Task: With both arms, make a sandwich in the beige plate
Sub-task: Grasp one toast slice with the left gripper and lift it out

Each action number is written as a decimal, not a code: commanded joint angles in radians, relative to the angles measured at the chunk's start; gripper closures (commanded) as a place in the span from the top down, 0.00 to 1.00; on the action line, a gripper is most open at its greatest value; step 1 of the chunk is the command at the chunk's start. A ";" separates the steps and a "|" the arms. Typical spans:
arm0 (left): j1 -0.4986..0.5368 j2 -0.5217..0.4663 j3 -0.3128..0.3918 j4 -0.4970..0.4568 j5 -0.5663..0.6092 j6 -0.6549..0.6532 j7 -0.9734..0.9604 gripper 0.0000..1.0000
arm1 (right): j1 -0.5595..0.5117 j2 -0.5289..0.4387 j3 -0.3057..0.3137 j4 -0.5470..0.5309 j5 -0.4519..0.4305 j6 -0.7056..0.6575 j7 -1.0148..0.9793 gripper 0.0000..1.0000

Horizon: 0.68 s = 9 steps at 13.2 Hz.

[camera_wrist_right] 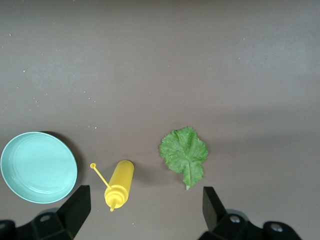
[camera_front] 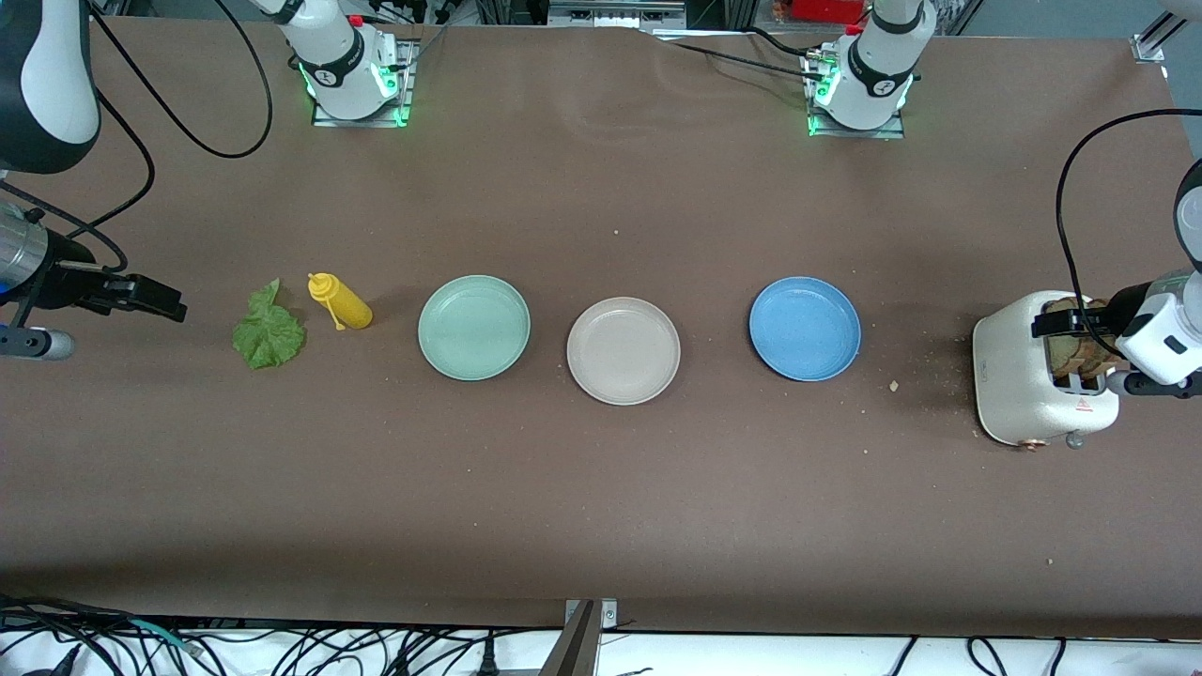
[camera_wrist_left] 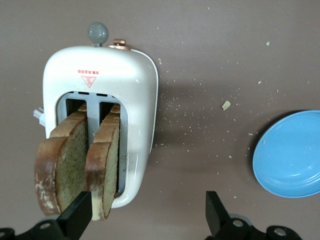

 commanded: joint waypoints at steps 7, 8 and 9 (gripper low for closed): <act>0.064 0.022 -0.010 0.005 -0.001 0.003 0.148 1.00 | 0.000 0.007 0.001 0.020 0.002 -0.009 0.007 1.00; 0.066 0.025 -0.010 0.005 -0.001 0.003 0.148 1.00 | 0.000 0.007 0.001 0.020 0.002 -0.012 0.006 1.00; 0.064 0.026 -0.010 0.005 -0.010 0.005 0.148 1.00 | 0.000 0.006 0.001 0.018 0.002 -0.017 0.006 1.00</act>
